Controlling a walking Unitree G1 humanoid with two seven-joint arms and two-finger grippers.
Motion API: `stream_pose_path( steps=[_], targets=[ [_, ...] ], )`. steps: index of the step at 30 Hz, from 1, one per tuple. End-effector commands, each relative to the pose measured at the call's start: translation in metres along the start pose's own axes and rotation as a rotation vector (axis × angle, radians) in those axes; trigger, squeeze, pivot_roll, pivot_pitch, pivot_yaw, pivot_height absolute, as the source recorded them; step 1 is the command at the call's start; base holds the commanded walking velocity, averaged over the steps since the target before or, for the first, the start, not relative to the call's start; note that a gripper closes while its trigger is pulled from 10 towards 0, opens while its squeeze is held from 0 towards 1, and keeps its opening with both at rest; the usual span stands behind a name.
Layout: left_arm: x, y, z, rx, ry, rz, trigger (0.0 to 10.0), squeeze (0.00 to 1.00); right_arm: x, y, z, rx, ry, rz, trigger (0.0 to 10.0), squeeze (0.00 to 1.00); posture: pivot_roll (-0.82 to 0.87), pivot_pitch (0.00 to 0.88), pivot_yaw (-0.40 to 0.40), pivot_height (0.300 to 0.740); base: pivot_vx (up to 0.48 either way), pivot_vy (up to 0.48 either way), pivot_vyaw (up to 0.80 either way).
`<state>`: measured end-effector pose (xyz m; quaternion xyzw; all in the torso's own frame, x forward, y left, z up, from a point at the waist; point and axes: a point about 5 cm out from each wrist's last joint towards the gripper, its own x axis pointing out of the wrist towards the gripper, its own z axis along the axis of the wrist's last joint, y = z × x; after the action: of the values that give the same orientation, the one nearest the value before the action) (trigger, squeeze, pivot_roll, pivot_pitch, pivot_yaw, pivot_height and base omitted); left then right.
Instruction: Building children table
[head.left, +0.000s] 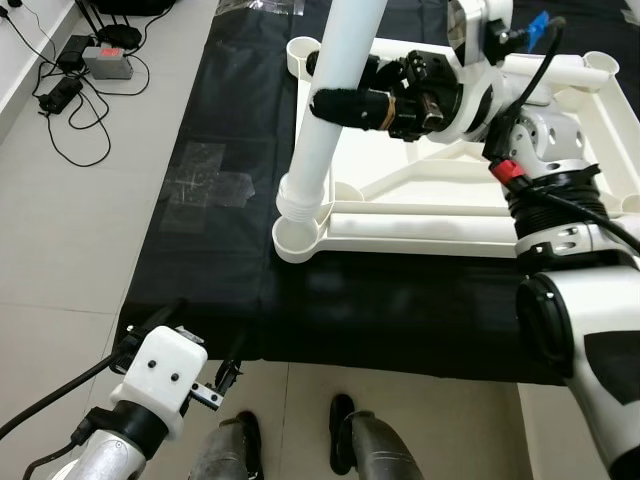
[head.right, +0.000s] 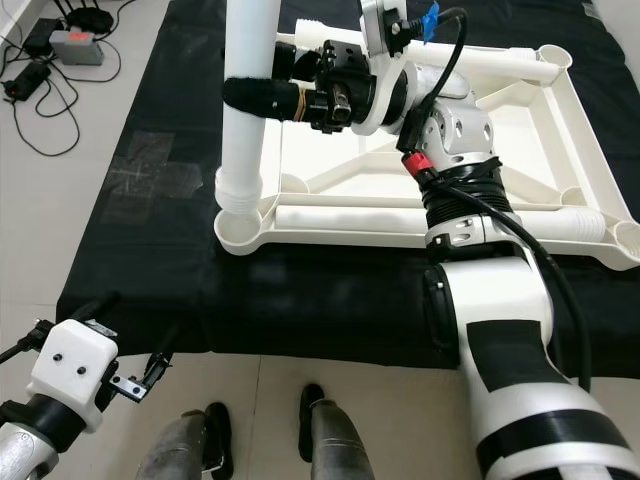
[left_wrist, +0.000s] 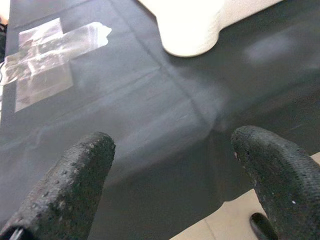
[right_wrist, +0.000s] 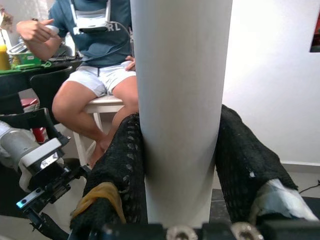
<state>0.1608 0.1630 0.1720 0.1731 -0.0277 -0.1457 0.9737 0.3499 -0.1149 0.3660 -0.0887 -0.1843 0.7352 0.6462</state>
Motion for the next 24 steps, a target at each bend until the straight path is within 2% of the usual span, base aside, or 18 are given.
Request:
stream_pose_path(
  steps=[1,4,6,7,12,16,20,24],
  targets=[
    [0.000,-0.005,0.001,-0.023,-0.026,-0.058,10.0,0.00,0.004,0.009,0.003,-0.018,0.028,0.090,10.0,0.00,0.02,0.341,-0.066,0.740,0.000,0.000,0.00],
    [0.004,-0.008,0.003,-0.034,-0.064,-0.120,10.0,0.00,0.014,0.017,-0.006,-0.020,0.095,0.153,10.0,0.00,0.01,0.344,-0.061,0.740,0.000,0.000,0.00],
    [0.004,-0.008,0.003,-0.034,-0.064,-0.120,10.0,0.00,0.014,0.017,-0.006,-0.020,0.095,0.153,10.0,0.00,0.01,0.344,-0.061,0.740,0.000,0.000,0.00],
    [0.007,-0.010,0.004,-0.039,-0.079,-0.149,10.0,0.00,0.019,0.016,-0.020,-0.040,0.204,0.159,10.0,0.00,0.01,0.344,-0.060,0.740,0.000,0.000,0.00],
    [0.007,-0.010,0.004,-0.039,-0.079,-0.149,10.0,0.00,0.019,0.016,-0.020,-0.040,0.204,0.159,10.0,0.00,0.01,0.344,-0.060,0.740,0.000,0.000,0.00],
    [0.009,-0.010,0.005,-0.047,-0.090,-0.165,10.0,0.00,0.031,0.008,-0.029,-0.050,0.285,0.114,10.0,0.00,0.00,0.345,-0.067,0.740,0.000,0.000,0.00],
    [0.010,-0.010,0.006,-0.049,-0.096,-0.169,10.0,0.00,0.034,0.005,-0.029,-0.045,0.290,0.082,10.0,0.00,0.00,0.345,-0.069,0.740,0.000,0.000,0.00],
    [0.011,-0.010,0.006,-0.050,-0.105,-0.174,10.0,0.00,0.037,0.006,-0.029,0.004,0.284,0.055,10.0,0.00,-0.01,0.345,-0.076,0.740,0.000,0.000,0.00]
  ],
)
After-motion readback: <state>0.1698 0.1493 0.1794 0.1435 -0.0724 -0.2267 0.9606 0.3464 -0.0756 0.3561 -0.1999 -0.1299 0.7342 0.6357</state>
